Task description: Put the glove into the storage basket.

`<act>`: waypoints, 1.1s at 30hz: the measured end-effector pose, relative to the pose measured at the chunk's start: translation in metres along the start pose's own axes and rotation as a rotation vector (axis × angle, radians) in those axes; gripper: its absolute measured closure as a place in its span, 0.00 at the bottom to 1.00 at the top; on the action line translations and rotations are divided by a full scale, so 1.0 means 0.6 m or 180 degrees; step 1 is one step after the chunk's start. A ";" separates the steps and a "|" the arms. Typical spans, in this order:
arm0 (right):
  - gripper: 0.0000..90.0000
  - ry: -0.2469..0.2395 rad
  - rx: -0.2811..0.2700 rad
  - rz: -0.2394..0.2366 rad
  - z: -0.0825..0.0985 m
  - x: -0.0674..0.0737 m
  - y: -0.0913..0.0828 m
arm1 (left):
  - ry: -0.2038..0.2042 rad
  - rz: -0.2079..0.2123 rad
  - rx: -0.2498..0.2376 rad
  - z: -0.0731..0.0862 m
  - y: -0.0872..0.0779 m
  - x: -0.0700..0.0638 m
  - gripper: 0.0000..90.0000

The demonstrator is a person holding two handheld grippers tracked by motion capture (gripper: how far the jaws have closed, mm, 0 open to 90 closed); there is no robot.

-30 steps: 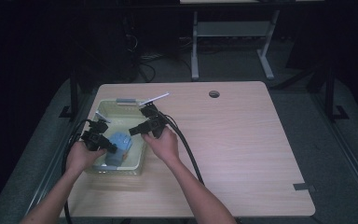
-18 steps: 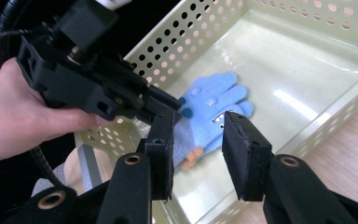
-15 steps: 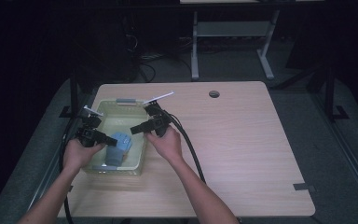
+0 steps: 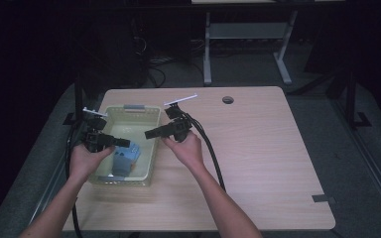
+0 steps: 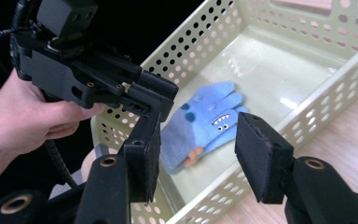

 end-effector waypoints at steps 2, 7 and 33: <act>0.56 -0.0001 -0.0019 0.0017 -0.001 -0.004 -0.007 | -0.0006 0.0057 -0.0021 -0.003 0.001 -0.004 0.65; 0.54 0.0007 -0.0067 0.0013 -0.001 -0.011 -0.024 | -0.0030 0.0187 -0.0089 -0.009 0.003 -0.016 0.63; 0.46 0.0072 -0.0162 0.0102 0.011 -0.052 -0.101 | 0.0124 0.0397 -0.0275 -0.036 0.014 -0.076 0.49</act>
Point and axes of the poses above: each handheld gripper's, and its own axes: y roughly forward along the jaws, z roughly out of its underside, x roughly to its left, the point moved 7 cm from there along y, roughly forward along the jaws, and after that the axes turned 4 degrees about -x, right-handed, at the moved point
